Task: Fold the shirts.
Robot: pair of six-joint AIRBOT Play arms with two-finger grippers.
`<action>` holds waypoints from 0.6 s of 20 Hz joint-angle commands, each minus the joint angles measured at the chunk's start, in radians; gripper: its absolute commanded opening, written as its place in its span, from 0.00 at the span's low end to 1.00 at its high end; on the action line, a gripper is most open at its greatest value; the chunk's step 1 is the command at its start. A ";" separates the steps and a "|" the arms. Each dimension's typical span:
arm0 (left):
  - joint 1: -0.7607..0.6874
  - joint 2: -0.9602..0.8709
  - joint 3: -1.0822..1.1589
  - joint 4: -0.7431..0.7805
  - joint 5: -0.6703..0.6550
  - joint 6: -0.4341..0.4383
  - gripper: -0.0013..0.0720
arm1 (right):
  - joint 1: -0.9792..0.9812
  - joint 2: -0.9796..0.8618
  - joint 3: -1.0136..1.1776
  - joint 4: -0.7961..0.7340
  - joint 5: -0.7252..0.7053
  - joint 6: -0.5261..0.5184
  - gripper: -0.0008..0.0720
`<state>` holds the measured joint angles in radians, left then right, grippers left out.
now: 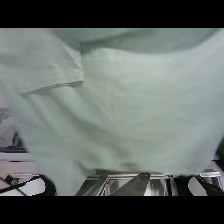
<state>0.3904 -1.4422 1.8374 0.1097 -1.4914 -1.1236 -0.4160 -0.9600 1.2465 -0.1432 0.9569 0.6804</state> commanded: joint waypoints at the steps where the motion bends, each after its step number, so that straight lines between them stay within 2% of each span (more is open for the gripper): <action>1: -0.166 -0.359 0.090 0.212 0.033 0.010 0.05 | 0.194 -0.319 -0.034 -0.119 -0.140 0.011 0.04; 4: -0.165 -0.687 0.269 0.213 0.037 -0.039 0.04 | 0.219 -0.613 -0.030 -0.025 -0.183 -0.026 0.04; 6: -0.144 -0.830 0.293 0.212 0.078 -0.075 0.04 | 0.216 -0.777 -0.018 0.103 -0.182 -0.085 0.04; 9: -0.101 -0.902 0.230 0.112 0.190 -0.018 0.03 | 0.214 -0.920 0.031 0.341 -0.182 -0.213 0.04; 12: -0.060 -0.908 0.294 0.010 0.241 0.023 0.04 | 0.203 -0.972 0.132 0.376 -0.150 -0.194 0.04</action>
<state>0.2996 -2.3035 2.0888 0.2054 -1.3178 -1.1358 -0.2096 -1.8462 1.3083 0.1265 0.7830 0.5205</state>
